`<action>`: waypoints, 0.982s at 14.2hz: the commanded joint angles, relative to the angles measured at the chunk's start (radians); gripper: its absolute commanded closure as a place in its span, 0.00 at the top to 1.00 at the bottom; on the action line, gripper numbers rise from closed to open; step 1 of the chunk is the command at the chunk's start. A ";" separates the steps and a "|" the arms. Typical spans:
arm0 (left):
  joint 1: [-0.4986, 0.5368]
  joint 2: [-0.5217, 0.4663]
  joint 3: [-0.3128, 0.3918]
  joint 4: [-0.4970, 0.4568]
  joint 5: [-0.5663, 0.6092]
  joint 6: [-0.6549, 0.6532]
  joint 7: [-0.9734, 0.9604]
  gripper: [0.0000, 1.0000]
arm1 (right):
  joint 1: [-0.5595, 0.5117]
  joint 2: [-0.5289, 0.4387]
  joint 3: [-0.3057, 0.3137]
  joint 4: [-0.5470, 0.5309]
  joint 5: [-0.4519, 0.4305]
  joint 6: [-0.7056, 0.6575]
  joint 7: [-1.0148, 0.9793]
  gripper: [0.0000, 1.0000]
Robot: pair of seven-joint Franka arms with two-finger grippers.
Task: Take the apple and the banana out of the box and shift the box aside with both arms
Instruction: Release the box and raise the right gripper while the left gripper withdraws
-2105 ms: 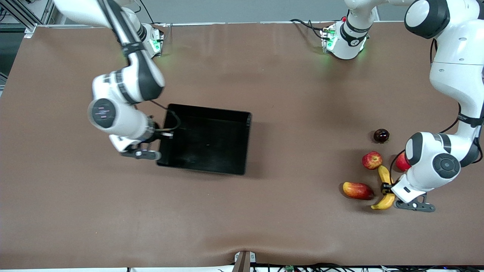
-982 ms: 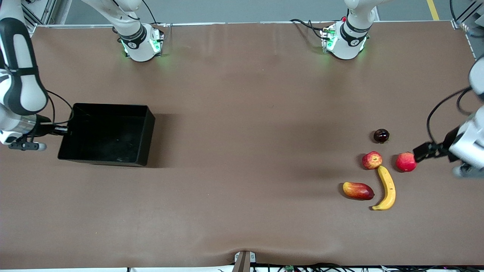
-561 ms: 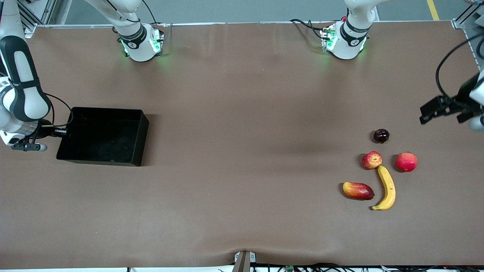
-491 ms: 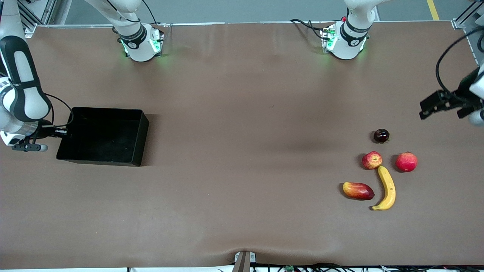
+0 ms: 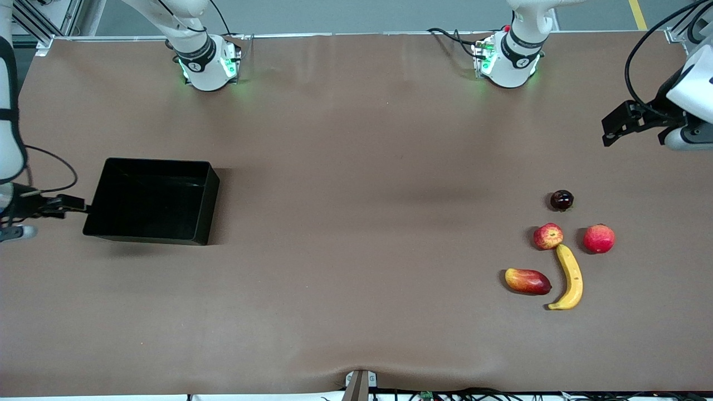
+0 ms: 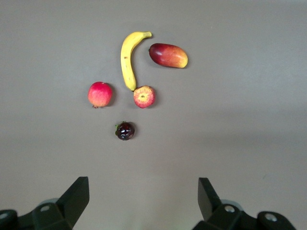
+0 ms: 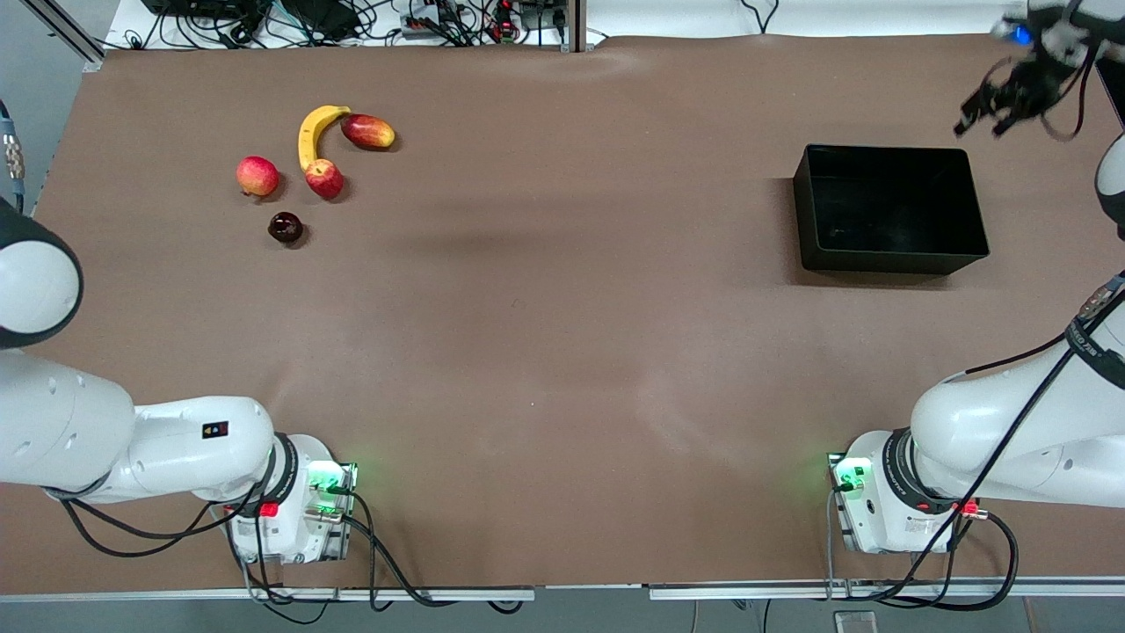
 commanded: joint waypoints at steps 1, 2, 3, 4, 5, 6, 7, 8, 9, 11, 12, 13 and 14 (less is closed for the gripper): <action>-0.077 -0.074 0.090 -0.066 -0.020 0.002 0.003 1.00 | 0.063 0.012 -0.001 0.085 -0.039 -0.062 -0.009 1.00; -0.074 -0.073 0.098 -0.064 -0.020 0.004 0.004 1.00 | 0.096 0.011 -0.003 0.096 -0.051 -0.076 -0.008 1.00; -0.072 -0.070 0.098 -0.064 -0.019 0.005 0.006 1.00 | 0.148 0.009 -0.004 0.128 -0.095 -0.091 -0.006 1.00; -0.066 -0.068 0.098 -0.066 -0.020 0.013 0.009 1.00 | 0.167 0.009 -0.004 0.151 -0.111 -0.120 0.015 1.00; -0.061 -0.067 0.098 -0.066 -0.020 0.013 0.016 1.00 | 0.170 0.009 -0.001 0.168 -0.103 -0.151 0.061 1.00; -0.063 -0.068 0.098 -0.070 -0.020 0.007 0.017 1.00 | 0.172 -0.003 0.000 0.168 -0.100 -0.192 0.111 1.00; -0.065 -0.079 0.094 -0.090 -0.020 0.001 0.007 1.00 | 0.179 -0.024 0.003 0.168 -0.097 -0.212 0.144 1.00; -0.063 -0.084 0.091 -0.092 -0.020 -0.001 0.006 1.00 | 0.198 -0.044 0.002 0.168 -0.100 -0.221 0.178 1.00; -0.061 -0.088 0.092 -0.093 -0.020 -0.002 0.006 1.00 | 0.201 -0.066 0.002 0.162 -0.100 -0.232 0.205 1.00; -0.060 -0.087 0.094 -0.095 -0.020 0.004 0.001 1.00 | 0.218 -0.119 0.003 0.159 -0.100 -0.289 0.241 1.00; -0.061 -0.081 0.094 -0.089 -0.020 0.005 0.004 1.00 | 0.241 -0.150 0.003 0.148 -0.100 -0.307 0.292 1.00; -0.061 -0.080 0.094 -0.092 -0.019 0.008 0.010 1.00 | 0.253 -0.179 0.003 0.144 -0.100 -0.330 0.364 1.00; -0.061 -0.079 0.094 -0.092 -0.019 0.019 0.018 1.00 | 0.267 -0.204 0.003 0.136 -0.100 -0.364 0.432 1.00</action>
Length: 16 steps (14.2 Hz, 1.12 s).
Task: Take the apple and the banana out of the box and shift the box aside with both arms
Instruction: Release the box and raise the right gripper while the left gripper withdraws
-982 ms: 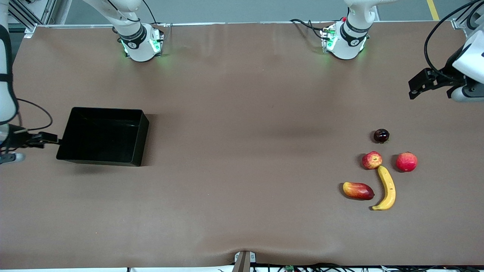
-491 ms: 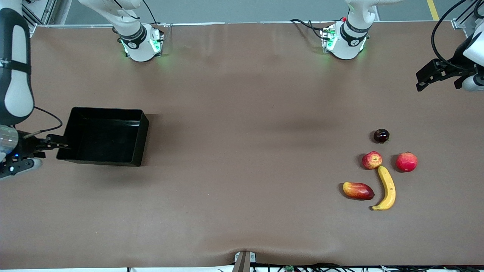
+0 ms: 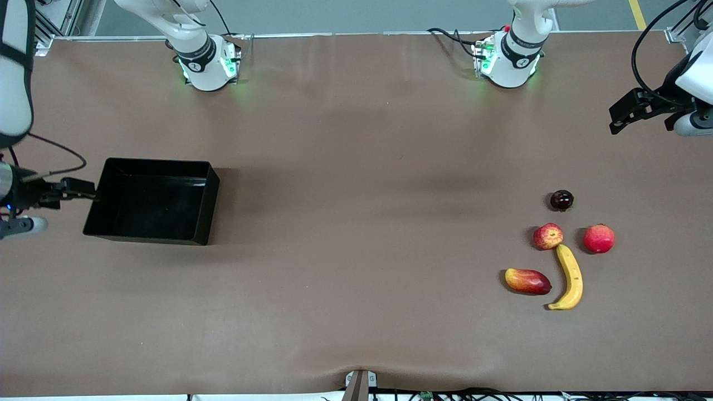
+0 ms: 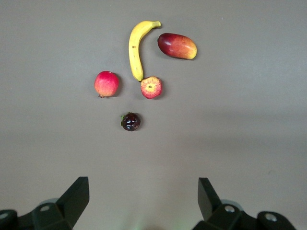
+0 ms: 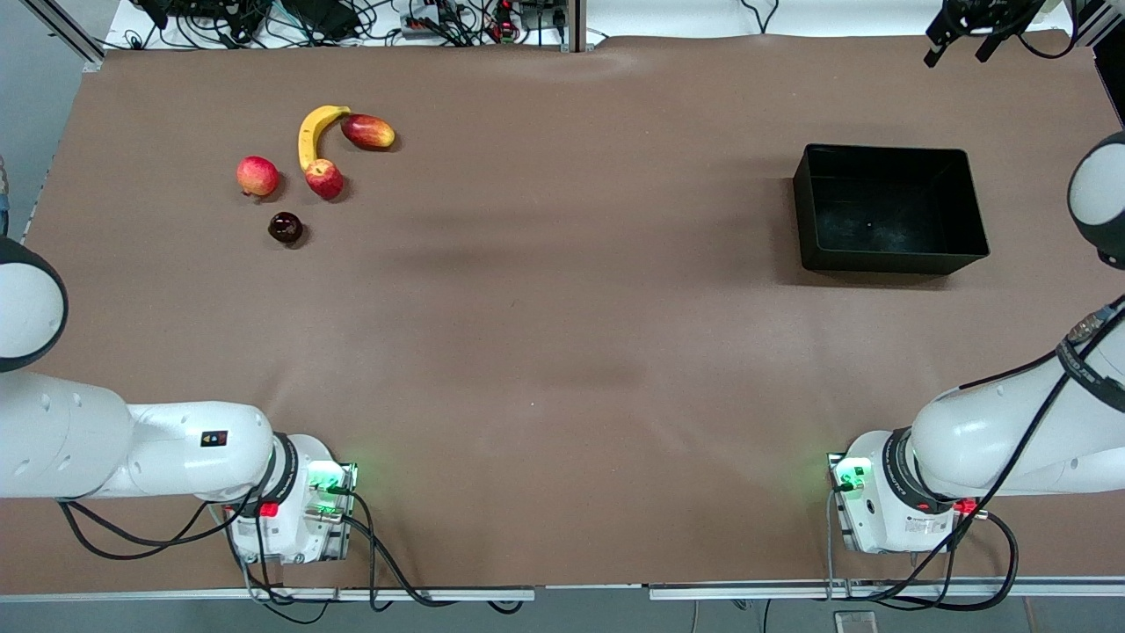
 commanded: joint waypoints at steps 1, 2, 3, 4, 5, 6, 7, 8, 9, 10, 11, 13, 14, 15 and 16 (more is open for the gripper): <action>0.003 -0.022 0.003 -0.024 -0.019 0.023 0.015 1.00 | 0.039 -0.108 -0.002 -0.062 -0.011 -0.051 0.152 1.00; 0.001 -0.022 0.003 -0.024 -0.019 0.023 0.011 1.00 | 0.060 -0.155 -0.002 -0.096 -0.012 -0.049 0.157 1.00; 0.003 -0.024 0.005 -0.022 -0.017 0.019 0.012 1.00 | 0.075 -0.201 -0.003 -0.117 -0.017 -0.055 0.157 1.00; 0.001 -0.028 0.005 -0.034 -0.017 0.008 0.014 1.00 | 0.082 -0.242 -0.002 -0.148 -0.017 -0.054 0.157 1.00; 0.003 -0.027 0.003 -0.034 -0.017 0.003 0.017 1.00 | 0.082 -0.269 -0.002 -0.151 -0.019 -0.059 0.157 1.00; 0.003 -0.024 0.006 -0.033 -0.019 0.003 0.017 1.00 | 0.077 -0.284 -0.002 -0.150 -0.017 -0.071 0.155 1.00; 0.001 -0.021 0.006 -0.034 -0.019 0.002 0.009 1.00 | 0.074 -0.284 0.002 -0.127 -0.011 -0.072 0.146 1.00; 0.000 -0.015 0.003 -0.034 -0.019 0.002 0.005 1.00 | 0.072 -0.281 0.003 -0.095 -0.012 -0.083 0.143 1.00; 0.000 -0.013 0.002 -0.034 -0.020 0.002 0.011 1.00 | 0.066 -0.280 0.009 -0.073 -0.023 -0.089 0.145 1.00; 0.001 -0.013 0.002 -0.033 -0.040 0.002 0.017 1.00 | 0.060 -0.278 0.011 -0.052 -0.026 -0.092 0.145 1.00; 0.003 -0.013 0.003 -0.031 -0.060 0.003 0.017 1.00 | 0.054 -0.280 0.011 -0.051 -0.026 -0.092 0.143 1.00; 0.004 -0.009 0.005 -0.033 -0.062 0.006 0.017 1.00 | 0.039 -0.290 0.037 -0.051 -0.028 -0.100 0.143 1.00; 0.006 -0.001 0.006 -0.031 -0.063 0.011 0.026 1.00 | 0.031 -0.292 0.054 -0.050 -0.035 -0.111 0.146 1.00; 0.006 0.002 0.008 -0.027 -0.065 0.014 0.031 1.00 | 0.025 -0.307 0.058 -0.050 -0.040 -0.115 0.154 1.00; 0.004 0.002 0.008 -0.030 -0.063 0.020 0.029 1.00 | 0.020 -0.326 0.057 -0.050 -0.038 -0.117 0.154 1.00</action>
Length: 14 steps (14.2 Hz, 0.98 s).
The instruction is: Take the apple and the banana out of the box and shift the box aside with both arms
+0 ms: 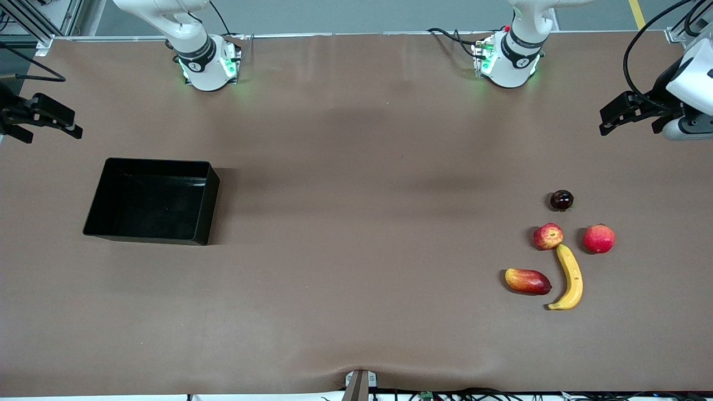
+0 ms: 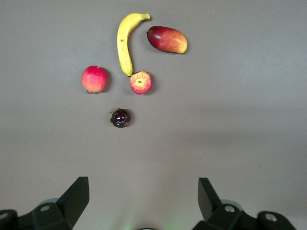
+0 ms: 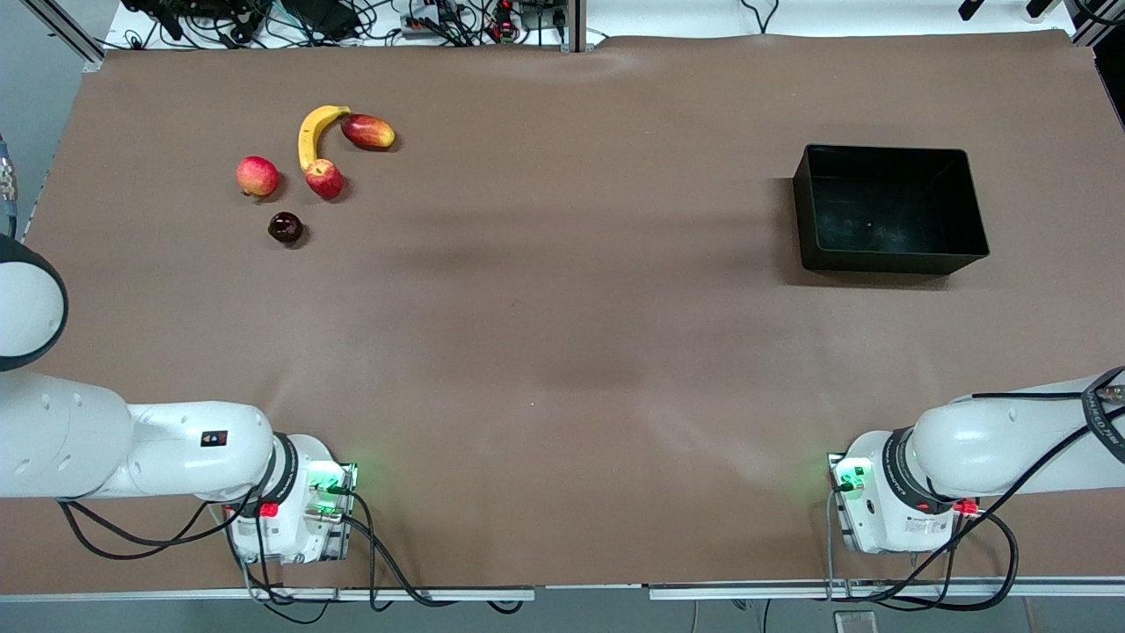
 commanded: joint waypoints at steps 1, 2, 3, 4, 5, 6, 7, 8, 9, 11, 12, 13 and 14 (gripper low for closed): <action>0.006 -0.003 0.005 -0.004 -0.019 0.013 0.020 1.00 | -0.034 -0.049 0.030 0.001 -0.017 -0.023 0.013 1.00; 0.017 -0.009 0.005 -0.005 -0.019 0.009 0.014 1.00 | -0.034 -0.048 0.030 0.001 -0.019 -0.023 0.013 1.00; 0.029 -0.012 0.005 -0.005 -0.016 0.009 0.008 1.00 | -0.034 -0.043 0.029 -0.001 -0.022 -0.021 0.010 1.00; 0.037 -0.007 0.005 -0.004 -0.016 0.010 0.003 1.00 | -0.037 -0.043 0.029 -0.002 -0.040 -0.021 0.008 1.00; 0.037 -0.003 0.005 -0.002 -0.013 0.012 -0.002 1.00 | -0.042 -0.043 0.030 -0.004 -0.055 -0.021 0.005 1.00; 0.037 -0.003 0.005 -0.002 -0.008 0.012 0.000 1.00 | -0.042 -0.043 0.030 -0.004 -0.060 -0.023 0.005 1.00; 0.037 -0.001 0.005 0.002 -0.005 0.012 0.001 1.00 | -0.040 -0.043 0.030 -0.005 -0.060 -0.024 0.008 1.00; 0.037 -0.001 0.005 0.001 -0.004 0.010 0.006 1.00 | -0.040 -0.043 0.030 -0.005 -0.060 -0.026 0.008 1.00; 0.037 -0.001 0.006 -0.002 -0.004 0.006 0.003 1.00 | -0.040 -0.043 0.030 -0.005 -0.059 -0.026 0.008 1.00; 0.042 -0.001 0.006 0.001 -0.002 0.004 0.009 1.00 | -0.040 -0.043 0.029 -0.010 -0.056 -0.024 0.010 1.00; 0.043 0.002 0.006 0.004 -0.002 0.004 0.004 1.00 | -0.040 -0.041 0.029 -0.011 -0.054 -0.024 0.010 1.00; 0.042 0.011 0.006 0.004 -0.002 0.004 0.004 1.00 | -0.040 -0.041 0.029 -0.011 -0.054 -0.024 0.010 1.00; 0.040 0.017 0.005 0.009 -0.002 0.004 0.001 1.00 | -0.040 -0.041 0.029 -0.011 -0.054 -0.024 0.010 1.00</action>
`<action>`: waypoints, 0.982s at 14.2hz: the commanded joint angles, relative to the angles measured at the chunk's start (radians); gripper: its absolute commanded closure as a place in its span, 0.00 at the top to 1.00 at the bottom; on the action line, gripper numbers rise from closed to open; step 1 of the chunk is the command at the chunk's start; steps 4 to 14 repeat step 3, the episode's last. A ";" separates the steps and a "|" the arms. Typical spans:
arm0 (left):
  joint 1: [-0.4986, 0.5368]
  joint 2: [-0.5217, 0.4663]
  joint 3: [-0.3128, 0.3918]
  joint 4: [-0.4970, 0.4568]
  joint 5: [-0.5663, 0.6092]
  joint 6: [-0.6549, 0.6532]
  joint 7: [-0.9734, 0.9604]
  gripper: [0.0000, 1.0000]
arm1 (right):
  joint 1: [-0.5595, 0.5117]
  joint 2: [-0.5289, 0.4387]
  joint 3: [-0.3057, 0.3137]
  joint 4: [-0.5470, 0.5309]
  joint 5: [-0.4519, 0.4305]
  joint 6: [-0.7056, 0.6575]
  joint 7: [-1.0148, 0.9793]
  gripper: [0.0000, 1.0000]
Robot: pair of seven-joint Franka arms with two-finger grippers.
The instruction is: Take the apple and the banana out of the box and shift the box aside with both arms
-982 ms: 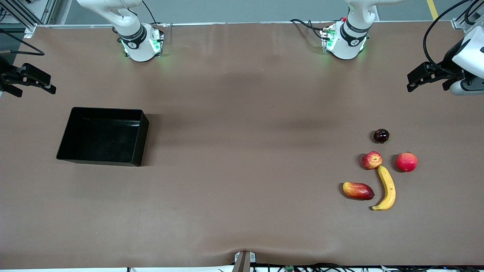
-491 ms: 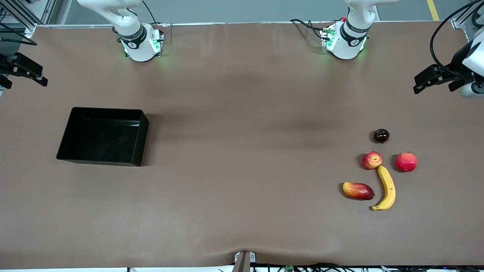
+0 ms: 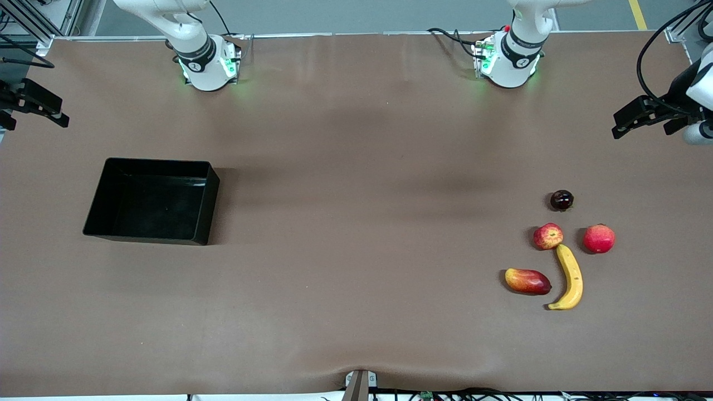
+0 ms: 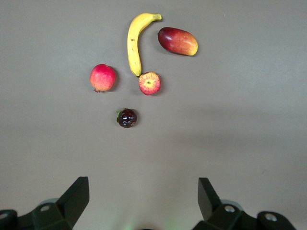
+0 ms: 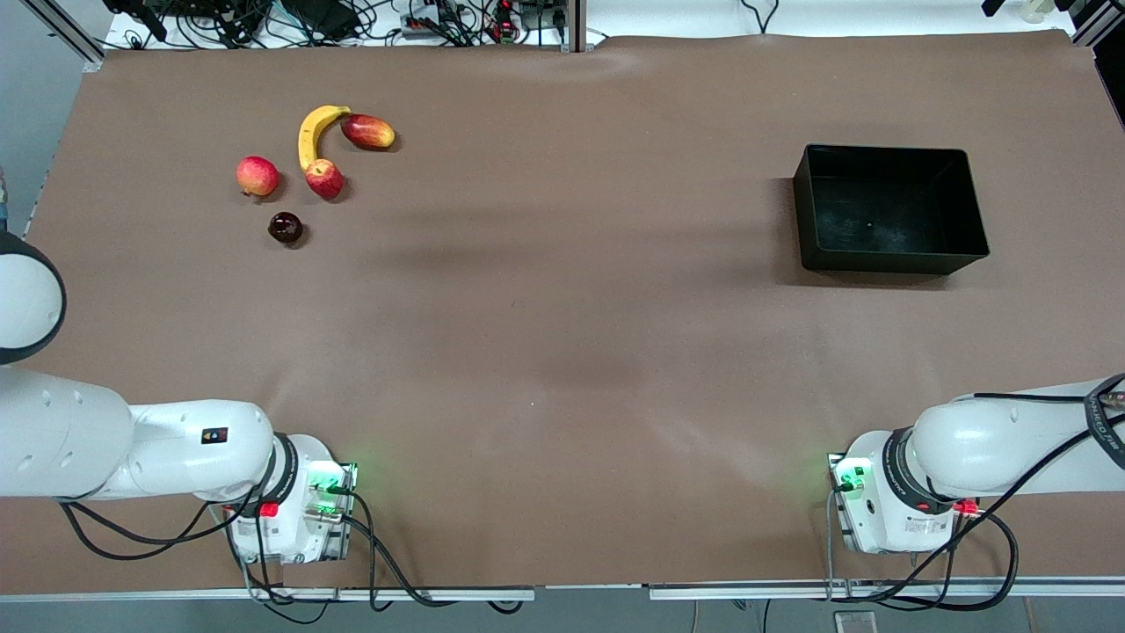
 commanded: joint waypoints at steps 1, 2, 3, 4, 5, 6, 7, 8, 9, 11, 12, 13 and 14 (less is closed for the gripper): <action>0.003 0.025 -0.003 0.019 0.000 0.000 0.003 1.00 | -0.020 -0.010 0.020 -0.010 -0.014 -0.002 0.009 1.00; 0.003 0.035 -0.005 0.035 0.004 0.000 0.005 1.00 | -0.017 -0.010 0.018 -0.010 -0.014 -0.002 0.009 1.00; 0.003 0.047 -0.008 0.056 0.013 -0.005 0.012 1.00 | -0.017 -0.010 0.020 -0.010 -0.014 -0.002 0.009 1.00; 0.003 0.047 -0.008 0.056 0.013 -0.005 0.012 1.00 | -0.017 -0.010 0.020 -0.010 -0.014 -0.002 0.009 1.00; 0.003 0.047 -0.008 0.056 0.013 -0.005 0.012 1.00 | -0.017 -0.010 0.020 -0.010 -0.014 -0.002 0.009 1.00; 0.003 0.047 -0.008 0.056 0.013 -0.005 0.012 1.00 | -0.017 -0.010 0.020 -0.010 -0.014 -0.002 0.009 1.00; 0.003 0.047 -0.008 0.056 0.013 -0.005 0.012 1.00 | -0.017 -0.010 0.020 -0.010 -0.014 -0.002 0.009 1.00; 0.003 0.047 -0.008 0.056 0.013 -0.005 0.012 1.00 | -0.017 -0.010 0.020 -0.010 -0.014 -0.002 0.009 1.00; 0.003 0.047 -0.008 0.056 0.013 -0.005 0.012 1.00 | -0.017 -0.010 0.020 -0.010 -0.014 -0.002 0.009 1.00; 0.003 0.047 -0.008 0.056 0.013 -0.005 0.012 1.00 | -0.017 -0.010 0.020 -0.010 -0.014 -0.002 0.009 1.00; 0.003 0.047 -0.008 0.056 0.013 -0.005 0.012 1.00 | -0.017 -0.010 0.020 -0.010 -0.014 -0.002 0.009 1.00; 0.003 0.047 -0.008 0.056 0.013 -0.005 0.012 1.00 | -0.017 -0.010 0.020 -0.010 -0.014 -0.002 0.009 1.00; 0.003 0.047 -0.008 0.056 0.013 -0.005 0.012 1.00 | -0.017 -0.010 0.020 -0.010 -0.014 -0.002 0.009 1.00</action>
